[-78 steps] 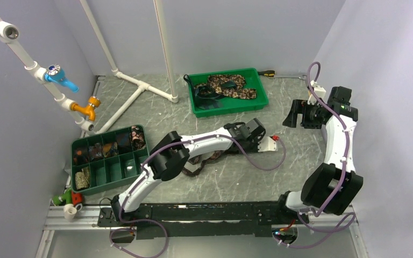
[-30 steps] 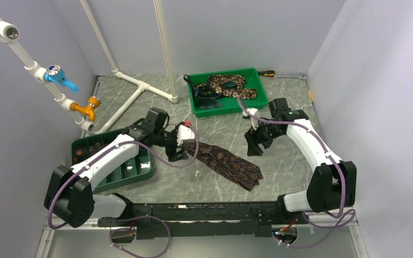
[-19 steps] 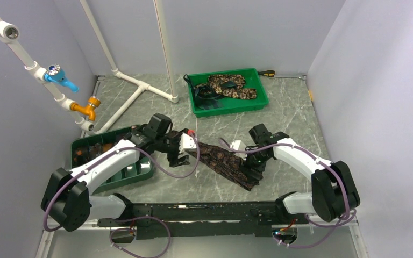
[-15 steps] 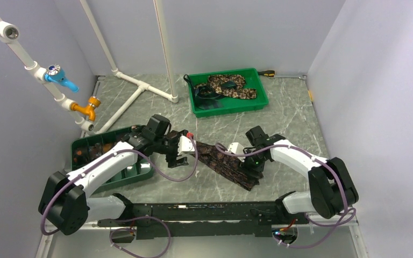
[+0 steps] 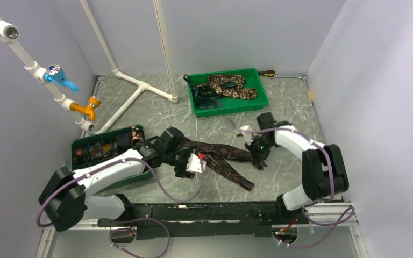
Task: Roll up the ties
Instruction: Flatten out the tie at the center of the board.
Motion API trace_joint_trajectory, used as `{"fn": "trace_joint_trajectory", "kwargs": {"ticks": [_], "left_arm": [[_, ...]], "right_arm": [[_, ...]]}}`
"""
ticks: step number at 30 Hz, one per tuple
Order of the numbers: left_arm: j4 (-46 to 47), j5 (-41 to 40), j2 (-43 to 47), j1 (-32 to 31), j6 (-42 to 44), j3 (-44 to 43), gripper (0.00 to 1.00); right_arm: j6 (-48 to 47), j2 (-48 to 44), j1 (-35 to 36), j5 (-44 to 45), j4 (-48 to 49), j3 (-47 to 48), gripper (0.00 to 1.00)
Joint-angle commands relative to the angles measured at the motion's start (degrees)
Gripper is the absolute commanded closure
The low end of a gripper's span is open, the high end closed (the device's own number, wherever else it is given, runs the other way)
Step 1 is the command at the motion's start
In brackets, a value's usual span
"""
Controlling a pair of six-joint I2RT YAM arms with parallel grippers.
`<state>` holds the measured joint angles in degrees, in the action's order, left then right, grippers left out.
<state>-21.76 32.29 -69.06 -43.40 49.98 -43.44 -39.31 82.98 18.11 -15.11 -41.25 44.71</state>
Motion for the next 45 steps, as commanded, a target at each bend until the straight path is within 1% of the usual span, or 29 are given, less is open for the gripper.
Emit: {"fn": "trace_joint_trajectory", "kwargs": {"ticks": [1,3,5,6,8,9,11,12,15,18,22,23,24,25,27,28,29,30,31,32,33,35,36,38,40,43,44,45], "left_arm": [[10.64,-1.89,-6.32,-6.08,0.81,-3.08,0.30],[12.49,-1.85,-12.11,-8.69,0.52,-7.81,0.32],[13.47,-1.79,-19.75,-10.95,0.57,-13.07,0.33],[13.48,-1.49,-21.85,-12.13,0.72,-16.04,0.33],[10.66,-0.14,-29.07,-14.56,1.63,-22.60,0.32],[8.36,0.43,-32.10,-15.55,2.15,-26.05,0.32],[5.05,2.44,-36.49,-16.72,2.23,-31.41,0.30],[4.77,3.27,-38.12,-17.17,2.10,-32.76,0.29],[4.78,3.84,-41.97,-18.77,2.49,-34.99,0.27],[3.42,1.64,-45.74,-20.34,2.82,-36.55,0.29],[5.35,-0.66,-46.85,-20.80,2.35,-33.66,0.31],[5.13,-1.75,-46.95,-20.97,2.54,-33.07,0.34],[4.62,-3.02,-47.01,-21.09,2.60,-32.65,0.41],[3.73,-3.94,-46.87,-21.11,2.53,-32.44,0.51],[0.17,-6.44,-45.28,-21.18,1.78,-32.96,0.81],[-0.95,-7.39,-42.70,-21.04,-0.24,-32.86,0.93],[-1.46,-5.94,-38.68,-20.11,-1.93,-31.86,0.98],[-1.23,-2.65,-33.25,-17.96,-3.54,-32.67,1.00],[-0.96,0.32,-27.94,-16.94,-5.51,-29.16,1.00],[-1.88,3.91,-22.29,-15.13,-6.66,-28.40,1.00],[-4.08,5.98,-17.54,-14.06,-6.66,-29.02,1.00],[-11.71,7.34,-10.04,-11.62,-5.38,-32.57,1.00],[-14.14,8.48,-7.03,-9.43,-5.33,-33.75,1.00],[-16.37,10.98,-1.31,-2.98,-4.45,-33.47,1.00],[-20.81,12.56,2.13,4.79,0.87,-32.22,1.00],[-25.78,11.66,3.65,15.04,13.25,-28.09,0.99],[-25.49,11.27,3.79,18.03,16.23,-26.00,0.95],[-24.94,10.79,3.72,20.92,18.47,-23.80,0.89]], "right_arm": [[4.03,6.74,-12.38,-12.21,-8.15,12.76,1.00],[6.19,9.33,-15.49,-17.61,-10.77,16.65,1.00],[8.45,10.72,-16.92,-21.42,-11.72,19.01,1.00],[9.93,10.78,-17.44,-22.15,-11.51,19.50,1.00],[12.50,10.39,-17.79,-24.21,-11.19,20.25,1.00],[13.55,10.09,-19.16,-24.87,-11.09,20.56,1.00],[15.20,9.27,-20.85,-26.11,-10.94,21.25,1.00],[15.93,8.71,-21.62,-26.61,-10.90,21.54,1.00],[17.88,6.55,-23.09,-27.18,-10.24,22.11,1.00],[18.74,4.35,-23.62,-27.23,-10.53,22.29,1.00],[19.19,1.07,-24.06,-26.95,-11.76,22.50,1.00],[19.48,-0.02,-24.13,-26.84,-11.83,22.84,1.00],[19.67,-0.80,-24.21,-26.76,-12.04,23.25,1.00],[20.01,-1.71,-24.44,-26.62,-12.23,23.84,1.00],[20.83,-4.09,-25.24,-26.63,-12.79,25.25,1.00],[20.98,-5.23,-25.88,-26.56,-13.27,26.37,1.00],[21.49,-6.44,-26.55,-26.60,-13.74,27.59,1.00],[22.09,-7.96,-27.47,-26.73,-14.02,29.02,1.00],[22.58,-9.53,-28.54,-27.23,-14.38,30.60,1.00],[22.77,-11.10,-29.97,-27.72,-15.04,32.43,1.00],[22.97,-12.80,-31.05,-28.30,-15.98,34.61,1.00],[23.38,-15.67,-32.99,-28.81,-18.48,38.82,1.00],[23.85,-16.76,-33.75,-28.53,-19.75,40.61,1.00],[25.41,-18.48,-34.33,-26.60,-21.78,42.68,1.00],[27.92,-19.01,-34.34,-21.80,-21.52,42.19,1.00],[30.42,-16.71,-34.66,-14.15,-20.67,40.08,1.00],[30.85,-15.51,-34.88,-11.24,-19.83,38.73,1.00],[30.83,-14.55,-35.10,-9.01,-19.06,37.26,1.00]]}}
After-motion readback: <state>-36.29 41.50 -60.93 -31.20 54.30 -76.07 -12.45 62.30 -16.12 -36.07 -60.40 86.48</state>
